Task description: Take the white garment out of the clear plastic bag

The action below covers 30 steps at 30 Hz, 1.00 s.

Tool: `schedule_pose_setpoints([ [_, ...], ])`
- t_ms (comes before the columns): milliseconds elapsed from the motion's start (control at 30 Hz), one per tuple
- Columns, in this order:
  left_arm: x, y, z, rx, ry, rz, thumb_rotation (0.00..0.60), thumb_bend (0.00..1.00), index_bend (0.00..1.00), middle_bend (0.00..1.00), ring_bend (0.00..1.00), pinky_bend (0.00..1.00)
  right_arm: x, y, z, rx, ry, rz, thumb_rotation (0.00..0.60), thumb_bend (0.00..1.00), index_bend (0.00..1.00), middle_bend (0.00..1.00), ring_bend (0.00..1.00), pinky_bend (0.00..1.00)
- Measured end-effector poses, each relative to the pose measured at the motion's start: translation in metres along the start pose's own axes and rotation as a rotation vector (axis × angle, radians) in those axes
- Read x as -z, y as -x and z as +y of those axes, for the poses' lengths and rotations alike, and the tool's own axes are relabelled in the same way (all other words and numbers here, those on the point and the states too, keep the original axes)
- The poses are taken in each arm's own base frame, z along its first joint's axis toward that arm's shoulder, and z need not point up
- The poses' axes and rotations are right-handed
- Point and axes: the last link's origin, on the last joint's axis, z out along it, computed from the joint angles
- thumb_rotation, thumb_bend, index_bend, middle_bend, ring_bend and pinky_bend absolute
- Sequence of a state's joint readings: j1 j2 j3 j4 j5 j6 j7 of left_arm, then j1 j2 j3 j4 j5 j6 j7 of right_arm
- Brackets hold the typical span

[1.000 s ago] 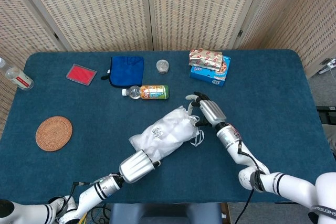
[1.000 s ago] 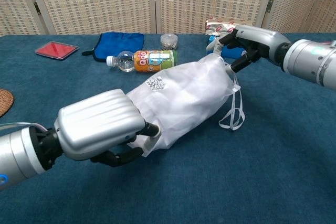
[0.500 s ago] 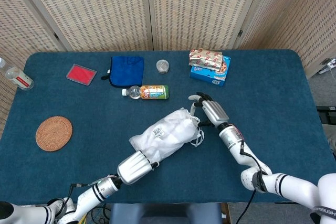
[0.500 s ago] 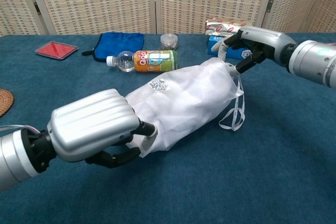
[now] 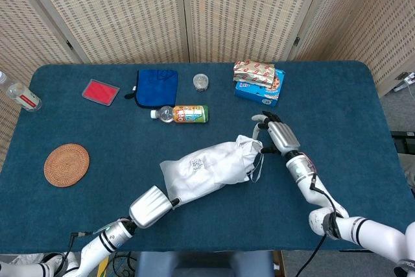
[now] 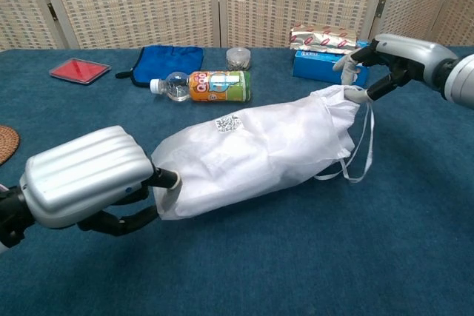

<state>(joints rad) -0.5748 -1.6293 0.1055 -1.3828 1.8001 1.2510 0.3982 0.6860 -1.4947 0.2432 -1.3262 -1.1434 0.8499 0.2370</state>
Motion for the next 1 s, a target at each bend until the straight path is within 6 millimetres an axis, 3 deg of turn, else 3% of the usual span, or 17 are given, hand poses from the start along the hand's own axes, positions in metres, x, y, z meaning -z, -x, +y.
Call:
schedule_pose_setpoints([
  [433,0.003,-0.003,-0.017,0.004,-0.081,0.012,0.600,0.47,0.76,1.00,1.00,1.00,0.009,-0.020,0.018,0.017,0.049,0.050,0.600,0.65,0.88,0.20,0.00,0.06],
  [1000,0.002,-0.002,-0.052,0.005,-0.183,0.008,0.600,0.47,0.76,1.00,1.00,1.00,0.027,-0.061,0.042,0.033,0.116,0.139,0.600,0.66,0.88,0.21,0.00,0.06],
])
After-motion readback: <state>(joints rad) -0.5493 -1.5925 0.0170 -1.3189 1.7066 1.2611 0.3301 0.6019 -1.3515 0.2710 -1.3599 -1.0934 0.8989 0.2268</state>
